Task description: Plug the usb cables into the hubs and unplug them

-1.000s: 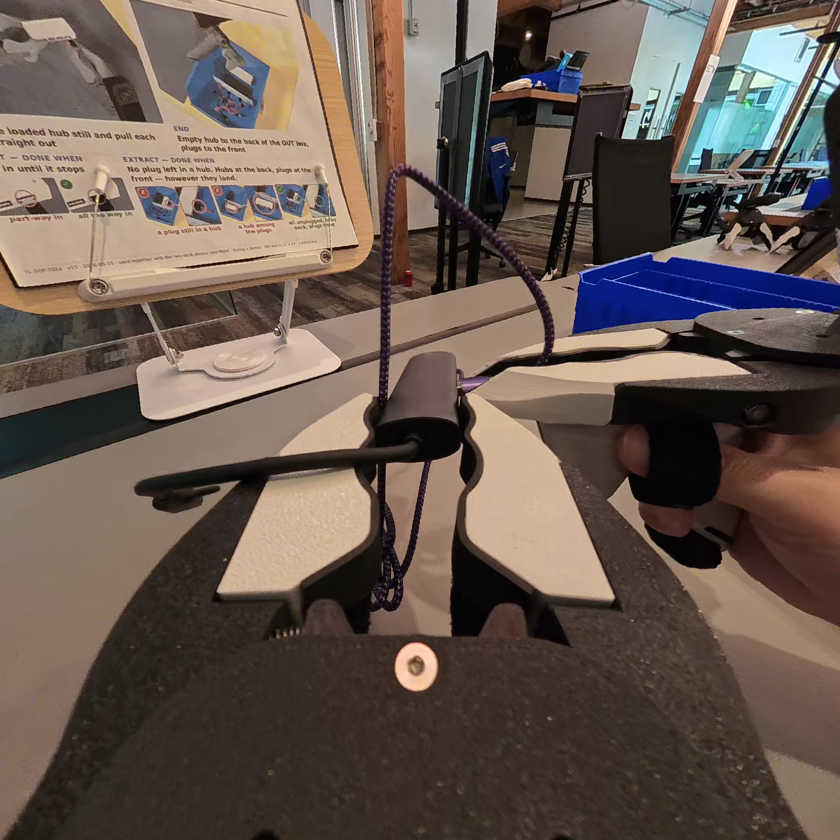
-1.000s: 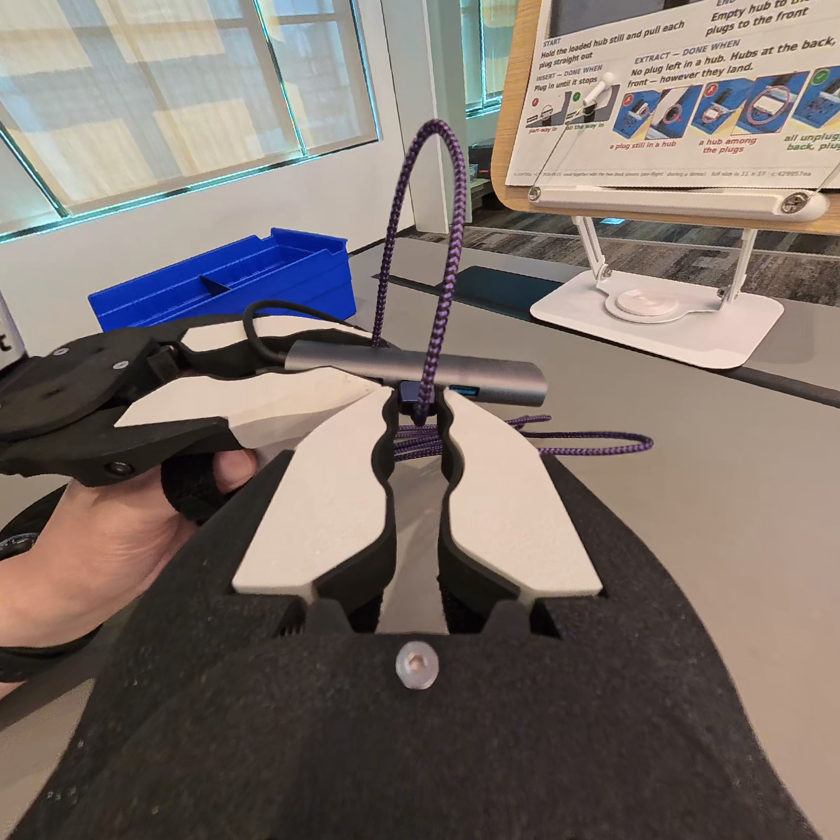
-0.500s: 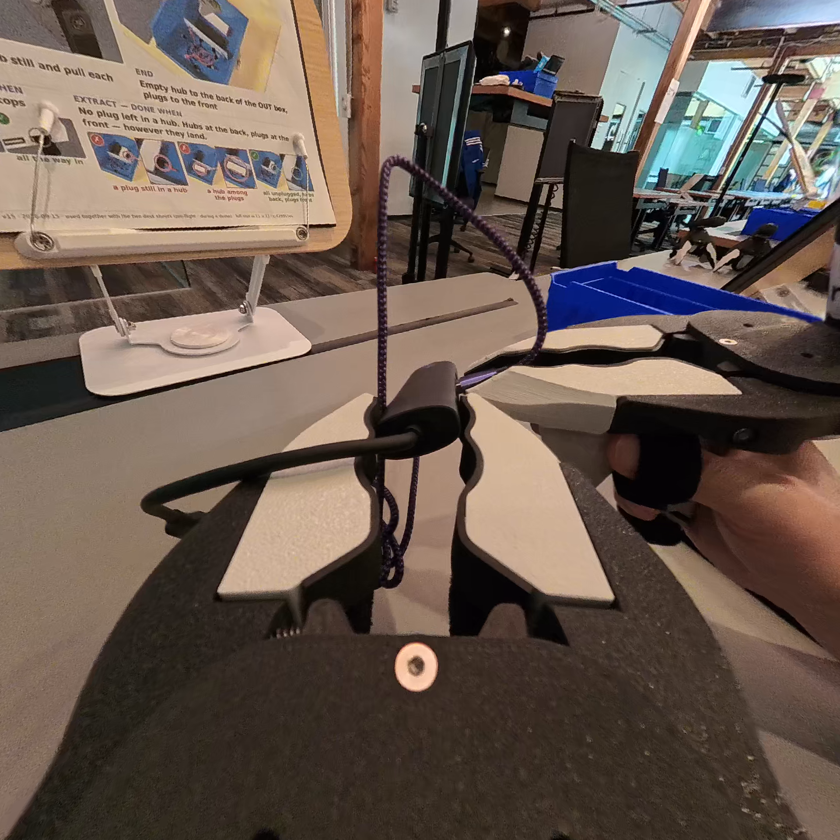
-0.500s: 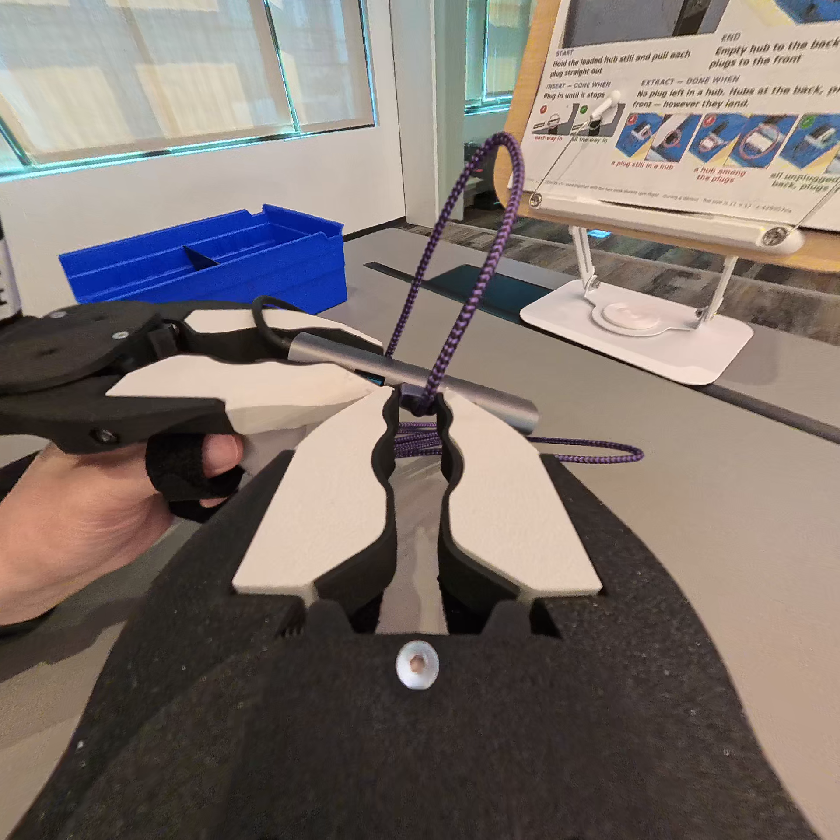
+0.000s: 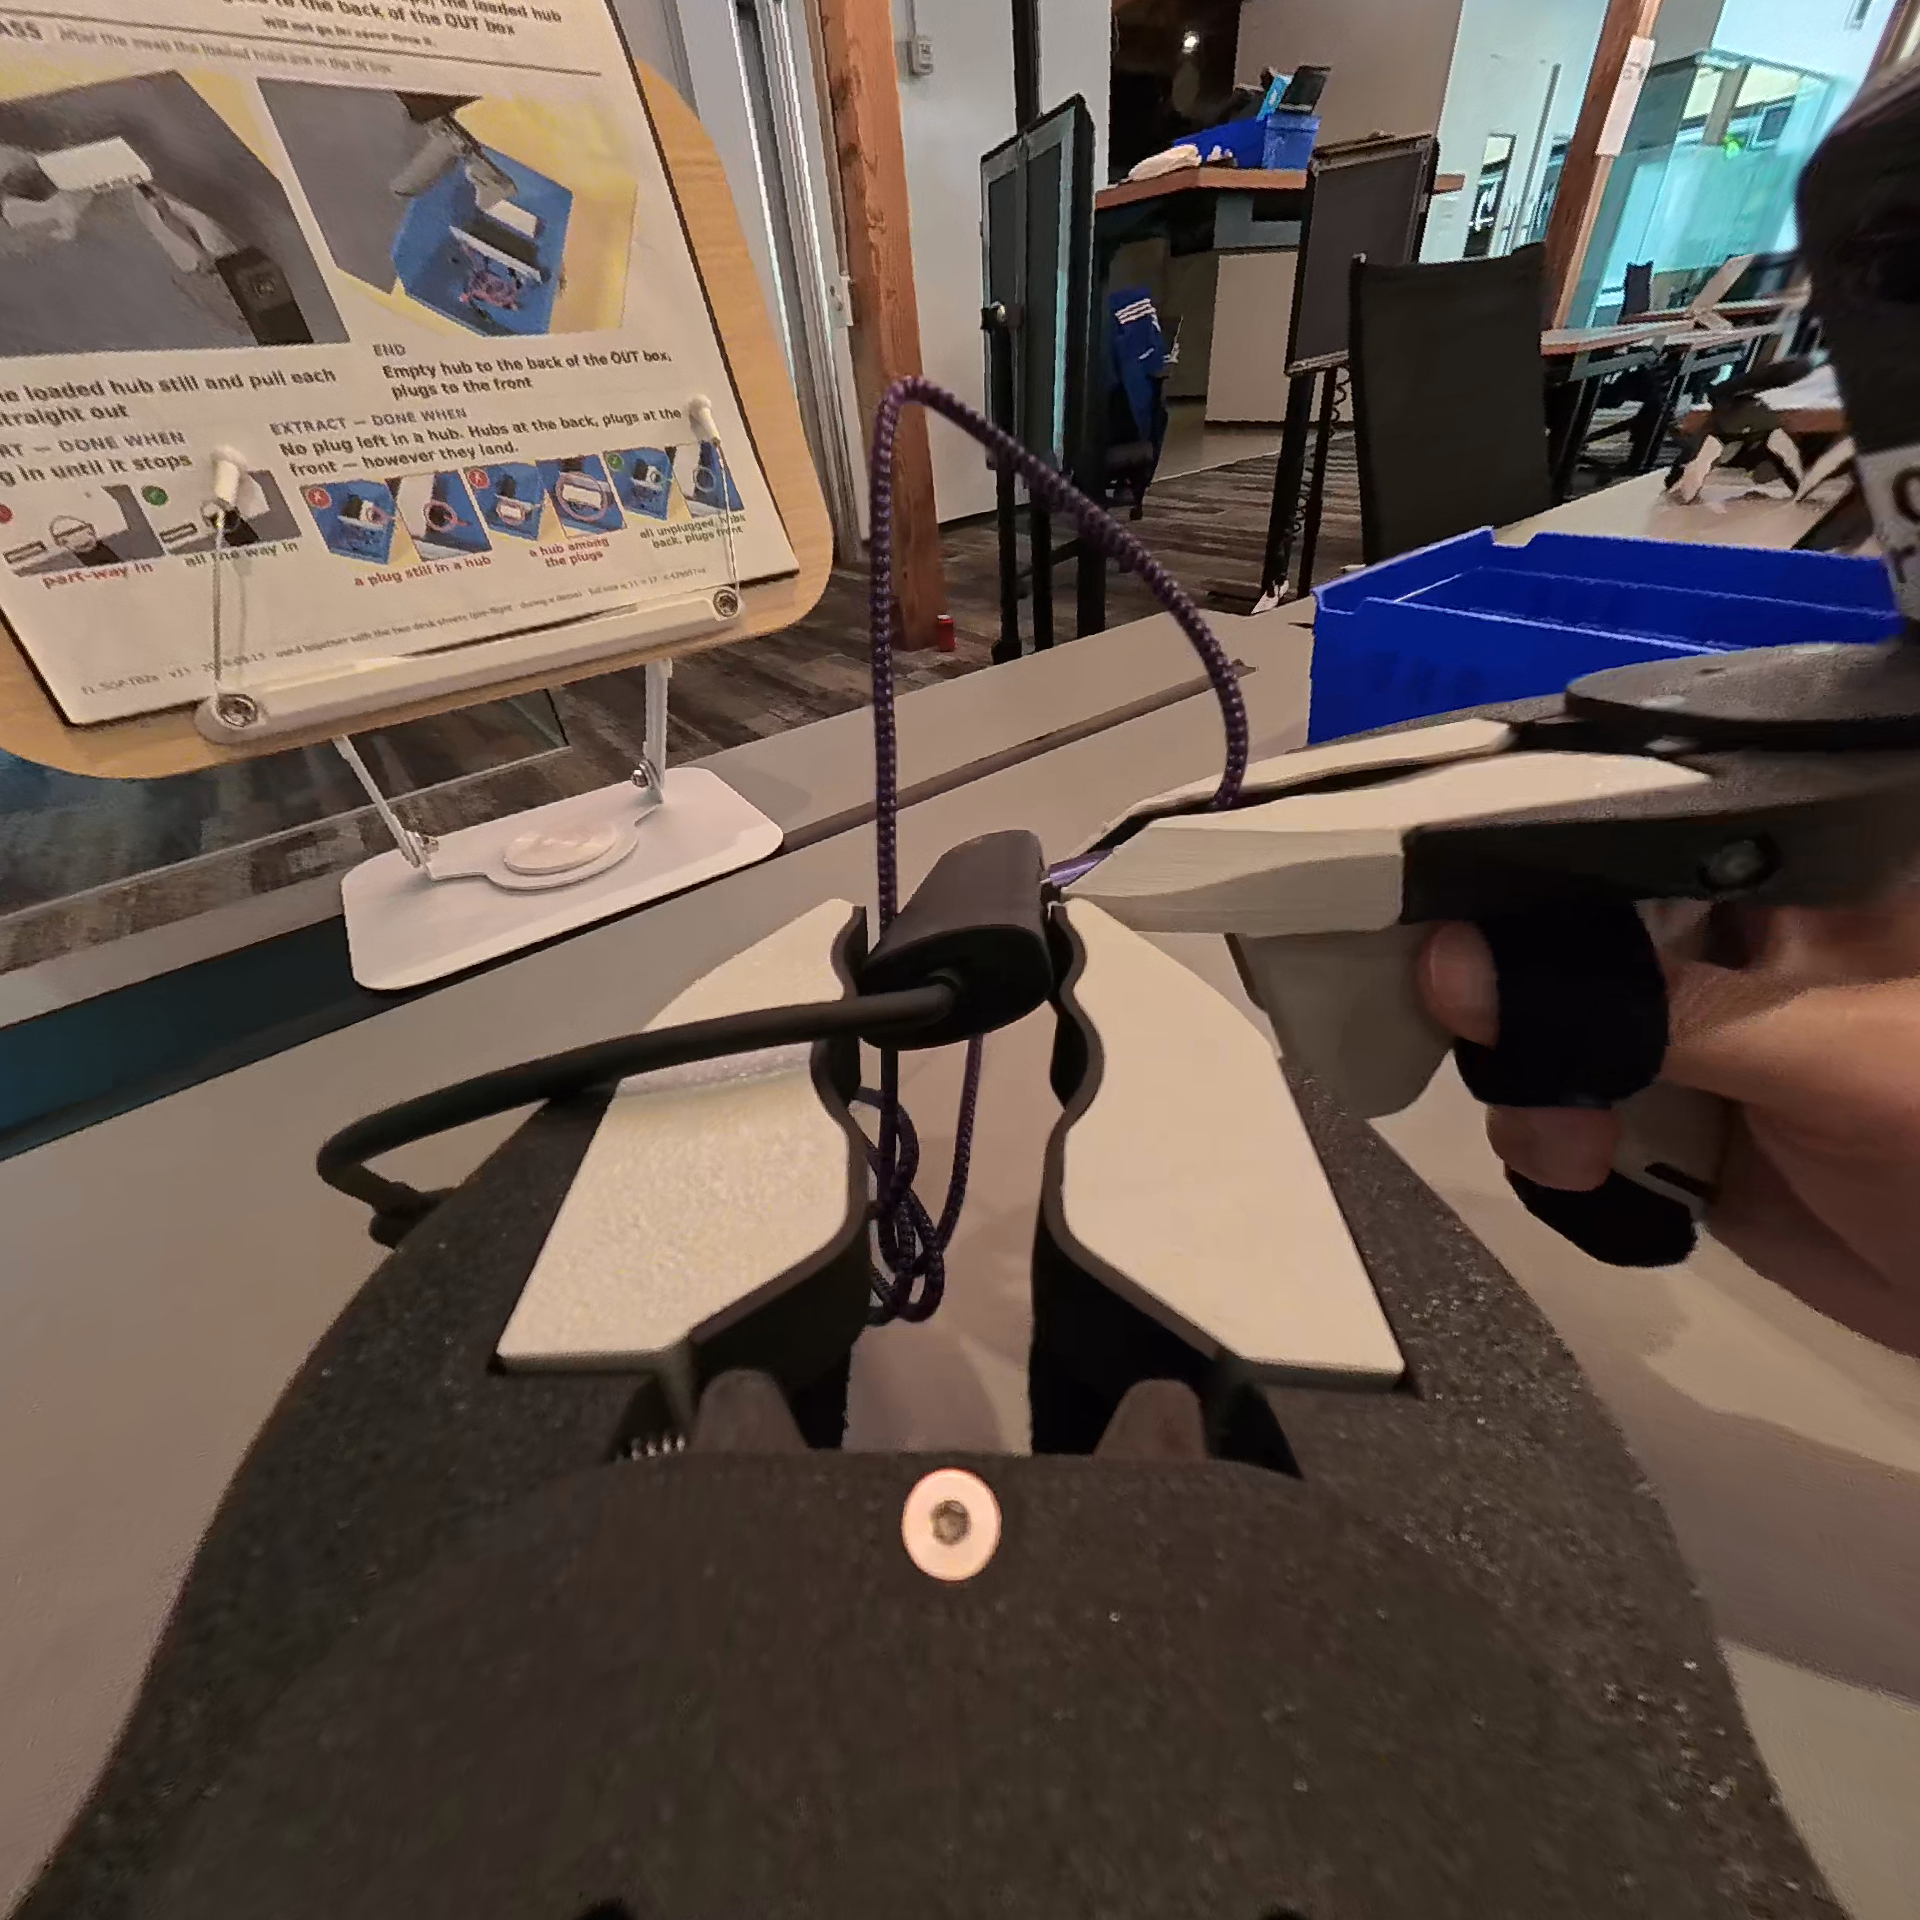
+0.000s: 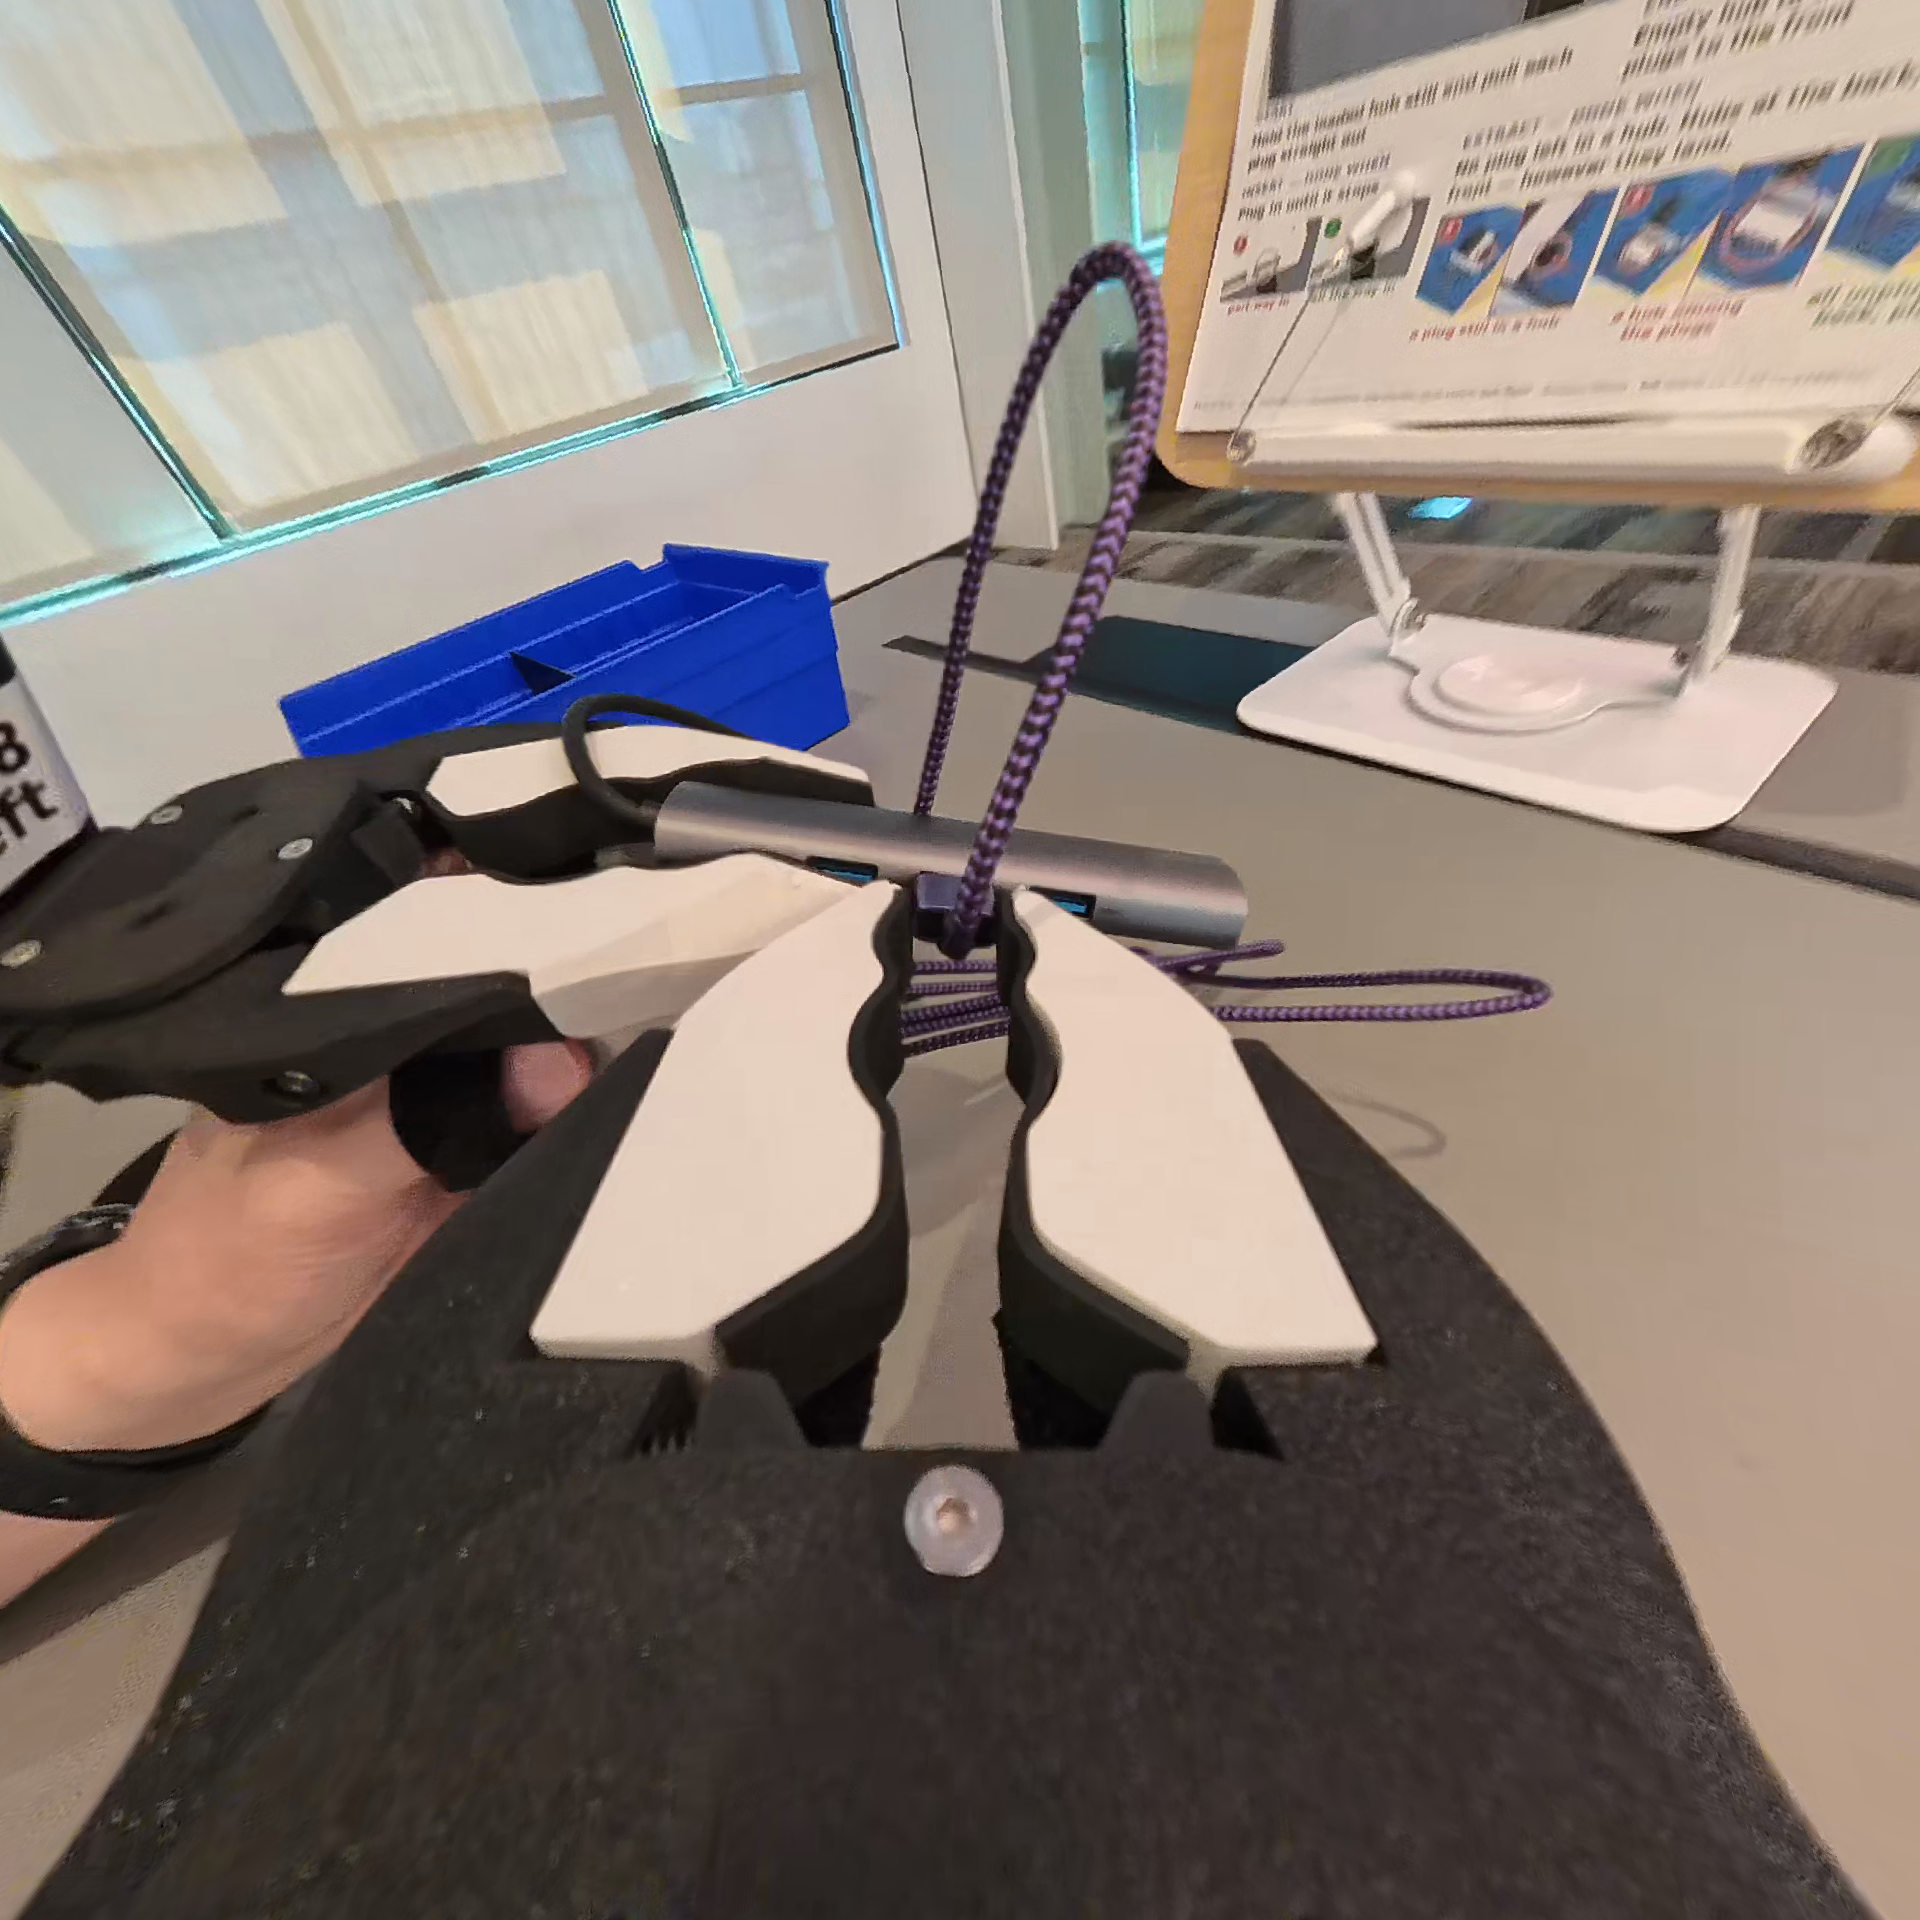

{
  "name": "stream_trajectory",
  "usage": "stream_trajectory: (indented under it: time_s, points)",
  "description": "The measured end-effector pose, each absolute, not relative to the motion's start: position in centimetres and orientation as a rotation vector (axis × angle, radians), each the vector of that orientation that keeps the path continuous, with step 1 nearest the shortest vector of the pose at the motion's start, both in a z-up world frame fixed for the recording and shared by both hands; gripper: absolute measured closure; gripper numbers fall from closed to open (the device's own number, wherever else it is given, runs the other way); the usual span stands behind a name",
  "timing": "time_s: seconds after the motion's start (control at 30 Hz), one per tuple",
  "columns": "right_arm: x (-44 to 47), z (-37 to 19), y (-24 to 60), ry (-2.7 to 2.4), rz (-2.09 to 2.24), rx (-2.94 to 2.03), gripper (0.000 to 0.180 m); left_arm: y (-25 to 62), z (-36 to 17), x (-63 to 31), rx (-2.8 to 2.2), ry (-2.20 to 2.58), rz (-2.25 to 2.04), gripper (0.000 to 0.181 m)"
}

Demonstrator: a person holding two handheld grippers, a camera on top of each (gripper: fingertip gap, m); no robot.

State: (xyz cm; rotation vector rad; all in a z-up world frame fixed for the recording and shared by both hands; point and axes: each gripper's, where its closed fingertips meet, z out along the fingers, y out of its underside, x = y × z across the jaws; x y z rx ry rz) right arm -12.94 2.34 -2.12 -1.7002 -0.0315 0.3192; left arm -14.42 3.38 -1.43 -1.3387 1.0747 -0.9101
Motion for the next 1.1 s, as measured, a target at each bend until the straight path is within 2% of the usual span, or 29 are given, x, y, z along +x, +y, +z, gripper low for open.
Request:
stream_trajectory:
  time_s: [0.03,0.1,0.23,0.47,0.63,0.73,1.1]
  points:
    - [-12.9,-1.9,2.2,-0.048,0.283,-1.688,0.165,3.2,-1.3,-14.4,-1.344,1.069,-0.933,0.148]
    - [-12.7,-1.3,1.9,-0.097,0.175,-1.669,0.165,2.9,-1.2,-14.4,-1.364,1.061,-0.978,0.148]
    - [-12.6,0.0,1.3,-0.195,0.003,-1.615,0.165,2.2,-0.9,-14.4,-1.396,1.047,-1.064,0.136]
    - [-12.8,0.9,0.7,-0.259,-0.073,-1.551,0.165,1.7,0.3,-14.7,-1.37,1.012,-1.185,0.146]
    - [-12.9,1.2,0.5,-0.272,-0.11,-1.526,0.165,1.4,0.8,-14.7,-1.38,0.965,-1.273,0.142]
    - [-12.9,1.2,0.5,-0.278,-0.139,-1.529,0.165,1.5,0.8,-14.6,-1.401,0.94,-1.297,0.147]
    - [-13.7,0.5,0.5,-0.122,0.212,-1.618,0.161,1.6,1.0,-15.4,-1.31,0.951,-1.126,0.148]
